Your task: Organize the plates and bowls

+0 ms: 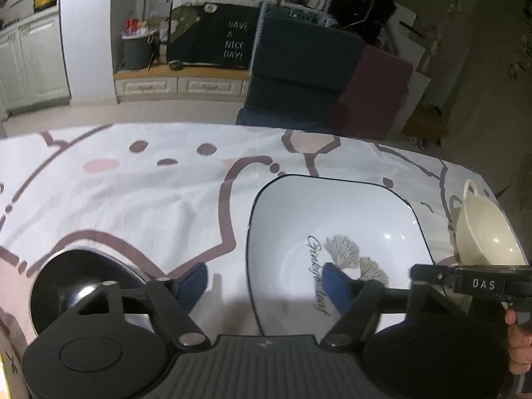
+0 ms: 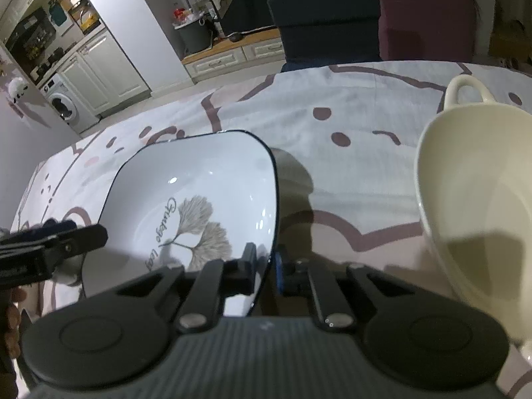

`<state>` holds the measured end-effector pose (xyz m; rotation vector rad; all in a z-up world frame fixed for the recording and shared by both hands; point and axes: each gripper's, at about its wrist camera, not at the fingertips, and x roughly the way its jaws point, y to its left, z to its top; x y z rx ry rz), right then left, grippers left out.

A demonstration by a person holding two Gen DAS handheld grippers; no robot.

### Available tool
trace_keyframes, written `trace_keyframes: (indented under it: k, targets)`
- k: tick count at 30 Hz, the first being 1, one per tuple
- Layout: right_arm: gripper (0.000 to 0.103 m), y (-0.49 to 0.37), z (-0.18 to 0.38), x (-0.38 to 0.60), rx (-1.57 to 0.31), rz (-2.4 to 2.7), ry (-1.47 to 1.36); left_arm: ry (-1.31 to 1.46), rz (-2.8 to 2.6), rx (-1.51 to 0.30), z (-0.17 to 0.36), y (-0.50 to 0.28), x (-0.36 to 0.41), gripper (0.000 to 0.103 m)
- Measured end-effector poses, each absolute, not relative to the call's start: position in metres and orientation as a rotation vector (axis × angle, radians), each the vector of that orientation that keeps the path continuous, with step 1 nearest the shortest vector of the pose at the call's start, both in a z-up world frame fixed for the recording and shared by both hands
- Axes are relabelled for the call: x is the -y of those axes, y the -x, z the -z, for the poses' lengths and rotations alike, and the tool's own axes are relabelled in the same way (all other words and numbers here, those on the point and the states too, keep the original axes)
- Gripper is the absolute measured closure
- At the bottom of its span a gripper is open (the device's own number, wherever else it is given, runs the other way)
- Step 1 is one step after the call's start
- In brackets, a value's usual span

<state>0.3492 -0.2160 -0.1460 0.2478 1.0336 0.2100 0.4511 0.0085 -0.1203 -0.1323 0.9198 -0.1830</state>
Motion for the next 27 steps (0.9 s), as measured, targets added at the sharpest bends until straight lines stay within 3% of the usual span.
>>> trace_keyframes:
  k: [9, 19, 27]
  targets:
    - [0.091, -0.366, 0.146, 0.225, -1.029, -0.211, -0.268, 0.173, 0.195, -0.952, 0.133, -0.462, -0.009, 0.052]
    - [0.083, -0.377, 0.151, 0.225, -0.993, -0.234, -0.266, 0.193, 0.19, -0.981, 0.151, -0.474, -0.007, 0.074]
    - [0.084, -0.388, 0.166, 0.231, -1.005, -0.267, -0.338, 0.232, 0.209, -0.972, 0.154, -0.479, -0.009, 0.079]
